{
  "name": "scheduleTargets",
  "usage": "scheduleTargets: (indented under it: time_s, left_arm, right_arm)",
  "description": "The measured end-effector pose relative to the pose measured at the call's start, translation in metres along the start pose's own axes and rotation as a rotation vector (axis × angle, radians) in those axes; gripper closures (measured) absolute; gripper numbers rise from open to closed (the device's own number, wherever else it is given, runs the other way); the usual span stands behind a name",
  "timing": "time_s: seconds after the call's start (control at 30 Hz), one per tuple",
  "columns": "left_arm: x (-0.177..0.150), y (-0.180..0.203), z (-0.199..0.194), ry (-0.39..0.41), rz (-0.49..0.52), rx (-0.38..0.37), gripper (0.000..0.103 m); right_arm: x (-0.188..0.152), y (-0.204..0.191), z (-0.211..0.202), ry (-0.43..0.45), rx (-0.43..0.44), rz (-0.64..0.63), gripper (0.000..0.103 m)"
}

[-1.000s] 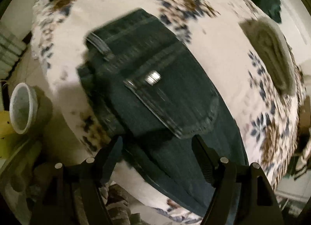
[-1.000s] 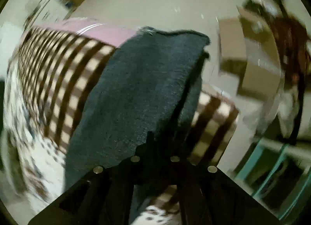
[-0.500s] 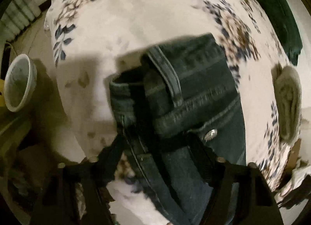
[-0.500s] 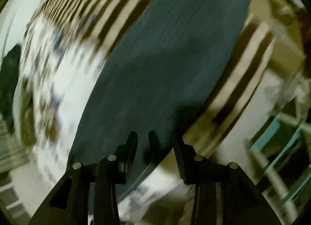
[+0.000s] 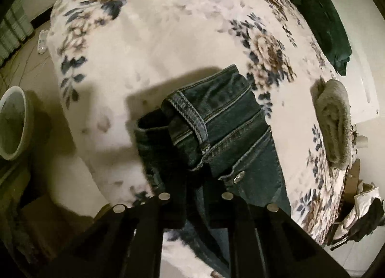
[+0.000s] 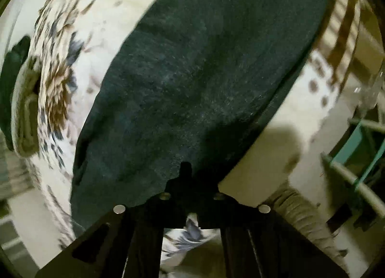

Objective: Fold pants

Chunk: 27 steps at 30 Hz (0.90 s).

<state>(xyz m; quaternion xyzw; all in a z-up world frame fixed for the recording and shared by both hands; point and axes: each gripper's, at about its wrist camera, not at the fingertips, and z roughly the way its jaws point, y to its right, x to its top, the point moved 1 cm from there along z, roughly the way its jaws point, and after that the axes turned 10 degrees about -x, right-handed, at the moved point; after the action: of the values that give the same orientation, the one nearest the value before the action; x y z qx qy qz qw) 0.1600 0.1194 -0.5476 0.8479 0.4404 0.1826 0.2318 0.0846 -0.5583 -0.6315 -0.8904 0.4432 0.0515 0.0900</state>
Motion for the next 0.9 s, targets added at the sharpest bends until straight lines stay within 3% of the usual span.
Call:
scheduleTargets:
  time_s: [0.2,0.43,0.5,0.53,0.57,0.6,0.63,0.7,0.77,0.9]
  left_arm:
    - [-0.006,-0.021,-0.001,-0.042,-0.026,0.037,0.095]
    - [-0.009,-0.045,0.019,-0.097,-0.055,0.078,0.091]
    - [-0.007,-0.043,0.013,-0.112,-0.072,0.054,0.089]
    - [-0.007,-0.039,0.006,-0.118,-0.072,0.055,0.088]
    - [-0.007,-0.036,-0.001,-0.119,-0.069,0.067,0.085]
    - [-0.007,-0.03,-0.012,-0.108,-0.058,0.063,0.08]
    - [-0.006,-0.025,-0.019,-0.097,-0.043,0.059,0.077]
    - [-0.002,-0.018,-0.029,-0.063,-0.012,0.068,0.052]
    - [0.006,-0.019,-0.029,-0.024,-0.021,0.079,0.049]
    - [0.016,-0.042,-0.008,-0.022,-0.151,0.061,0.049]
  right_arm:
    - [-0.014,-0.003,-0.018,0.028,-0.047,-0.037,0.1]
    - [-0.011,-0.008,0.0,-0.04,-0.086,-0.005,0.1]
    - [-0.007,-0.013,-0.003,-0.071,-0.107,-0.027,0.082]
    - [-0.006,-0.027,-0.005,-0.081,-0.122,-0.061,0.074]
    - [-0.006,-0.037,-0.012,-0.083,-0.127,-0.106,0.058]
    - [-0.007,-0.048,-0.021,-0.08,-0.122,-0.152,0.052]
    - [-0.01,-0.065,-0.029,-0.082,-0.107,-0.207,0.05]
    - [-0.018,-0.11,-0.041,-0.101,-0.078,-0.34,0.048]
    - [-0.025,-0.154,-0.045,-0.115,-0.029,-0.426,0.047]
    - [-0.04,-0.271,-0.02,-0.179,0.051,-0.602,0.047]
